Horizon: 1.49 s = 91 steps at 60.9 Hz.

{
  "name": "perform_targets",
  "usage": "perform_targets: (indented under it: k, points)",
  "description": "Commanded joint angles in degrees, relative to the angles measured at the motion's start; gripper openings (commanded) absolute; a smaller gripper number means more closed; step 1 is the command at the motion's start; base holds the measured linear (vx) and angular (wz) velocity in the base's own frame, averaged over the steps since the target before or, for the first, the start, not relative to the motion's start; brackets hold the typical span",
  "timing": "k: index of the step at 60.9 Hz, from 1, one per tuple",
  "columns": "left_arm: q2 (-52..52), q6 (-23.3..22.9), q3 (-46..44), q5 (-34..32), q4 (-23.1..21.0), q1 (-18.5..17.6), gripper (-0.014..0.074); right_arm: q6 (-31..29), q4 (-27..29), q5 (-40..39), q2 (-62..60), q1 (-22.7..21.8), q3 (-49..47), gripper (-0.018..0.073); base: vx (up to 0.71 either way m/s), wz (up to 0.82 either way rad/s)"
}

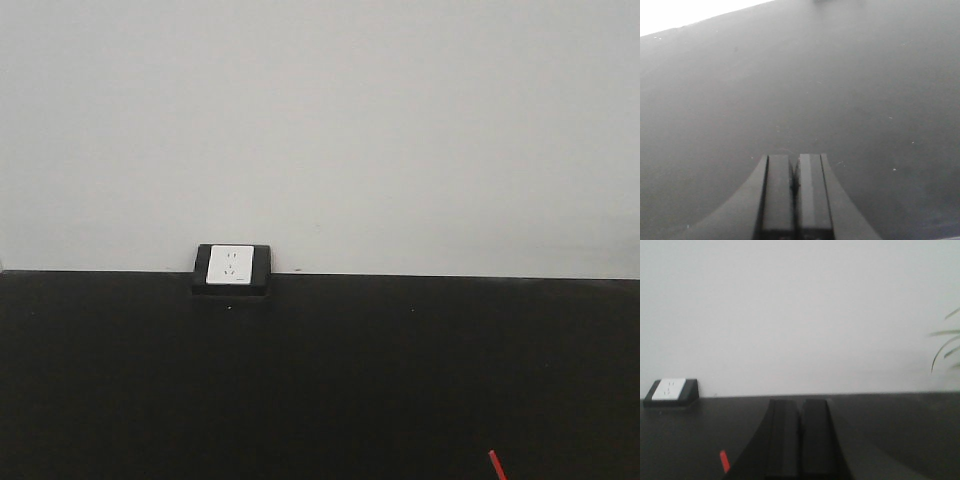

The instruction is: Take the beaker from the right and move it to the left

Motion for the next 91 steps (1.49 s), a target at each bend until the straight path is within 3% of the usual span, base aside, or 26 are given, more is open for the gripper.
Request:
perform_targets:
  k: [1,22,47,58,78,82,91]
  points:
    - [-0.36,-0.06,1.06,-4.39,0.01,-0.36,-0.0006,-2.58,-1.63,-4.8,5.63,-0.14,-9.5,-0.0008,0.0,0.0]
    - [-0.36,-0.06,1.06,-4.39,0.01,-0.36,-0.0006,-4.2,-1.9,-6.89,37.25,-0.14,-32.59,-0.0008,0.0,0.0]
    - [-0.36,-0.06,1.06,-4.39,0.01,-0.36,-0.0006,-4.2,-2.2,-10.1,48.75,-0.14,-35.67,0.0032,0.0,0.0]
    - [-0.36,-0.06,1.06,-4.39,0.01,-0.36,-0.0006,-4.2,-2.37,-10.23,48.82,-0.14,-35.67,0.0168,0.0,0.0]
    - [-0.36,-0.06,1.06,-4.39,0.01,-0.36,-0.0006,-4.2,-2.37,-11.16,49.37,-0.14,-35.67,0.067,0.0,0.0]
    - [-0.36,-0.06,1.06,-4.39,0.01,-0.36,-0.0006,-4.2,-2.37,-11.7,49.7,-0.14,-35.67,0.0727,0.0,0.0]
    - [-0.36,-0.06,1.06,-4.39,0.01,-0.36,-0.0006,-4.2,-2.37,-11.86,49.7,-0.14,-35.67,0.0727,0.0,0.0]
